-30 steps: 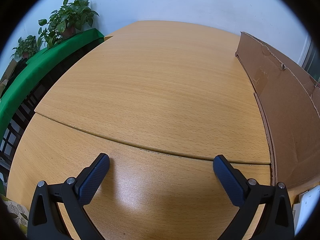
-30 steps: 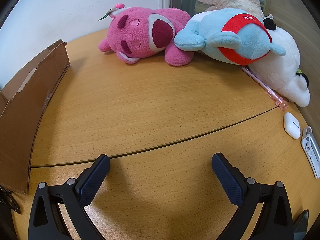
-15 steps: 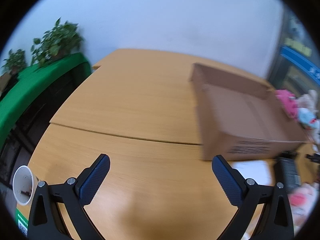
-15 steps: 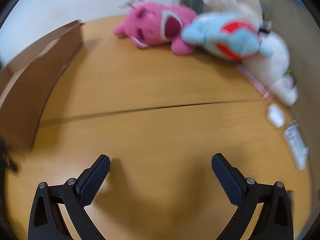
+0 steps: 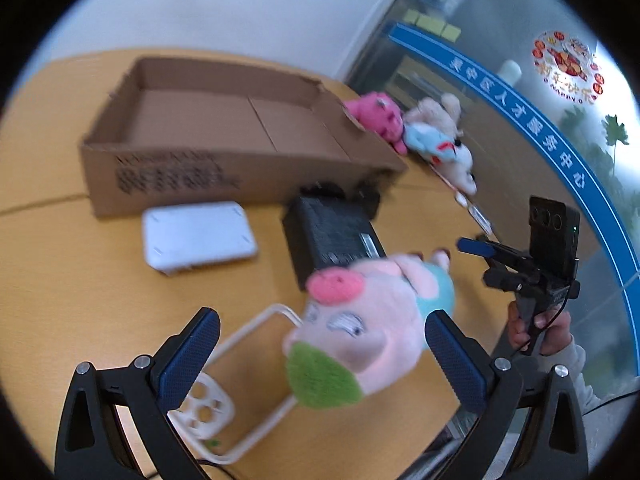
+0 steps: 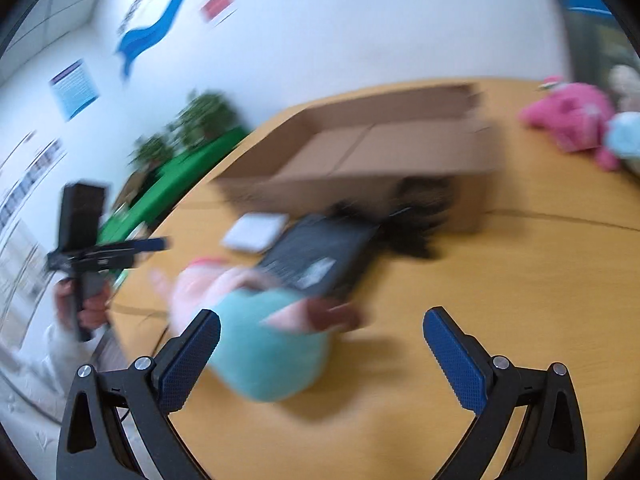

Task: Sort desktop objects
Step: 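Grasp the pink-and-teal plush pig with the left gripper and lift it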

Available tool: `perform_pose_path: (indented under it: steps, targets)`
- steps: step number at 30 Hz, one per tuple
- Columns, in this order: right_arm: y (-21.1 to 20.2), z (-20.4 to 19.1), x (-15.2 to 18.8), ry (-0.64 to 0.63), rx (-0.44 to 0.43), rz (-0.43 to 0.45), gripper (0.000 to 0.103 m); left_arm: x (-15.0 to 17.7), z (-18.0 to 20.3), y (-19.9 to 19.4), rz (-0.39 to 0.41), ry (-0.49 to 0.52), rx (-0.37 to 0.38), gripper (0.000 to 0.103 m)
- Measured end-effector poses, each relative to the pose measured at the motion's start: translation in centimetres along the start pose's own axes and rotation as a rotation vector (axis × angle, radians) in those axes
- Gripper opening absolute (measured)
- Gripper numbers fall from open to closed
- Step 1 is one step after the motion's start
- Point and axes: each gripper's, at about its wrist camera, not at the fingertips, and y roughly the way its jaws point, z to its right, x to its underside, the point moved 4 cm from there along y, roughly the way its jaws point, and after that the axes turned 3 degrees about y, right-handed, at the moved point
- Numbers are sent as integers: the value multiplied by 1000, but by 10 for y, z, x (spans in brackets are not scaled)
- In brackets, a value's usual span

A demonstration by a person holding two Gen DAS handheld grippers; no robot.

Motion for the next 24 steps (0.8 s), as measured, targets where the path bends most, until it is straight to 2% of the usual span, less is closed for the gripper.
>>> perform_pose_path:
  steps: [4, 6, 7, 10, 13, 15, 19, 24]
  targets:
    - [36, -25, 16, -51, -15, -71, 103, 20, 9, 26, -45, -15, 33, 101]
    - [46, -36, 24, -48, -47, -96, 103, 26, 9, 37, -65, -34, 50, 97]
    - [51, -44, 29, -59, -71, -112, 103, 27, 8, 37, -69, -40, 61, 90]
    - [56, -61, 37, -166, -8, -125, 103, 33, 5, 41, -73, -57, 86, 87]
    - [60, -47, 43, -124, 6, -141, 102, 35, 5, 42, -76, -74, 108, 83]
    - [63, -42, 48, -87, -26, -143, 98, 36, 8, 42, -71, -66, 102, 80]
    - [68, -65, 55, -214, 93, -142, 98, 32, 17, 40, -78, -25, 86, 76]
    - [47, -77, 32, -224, 95, -63, 96, 4, 31, 11, 11, 24, 71, 76]
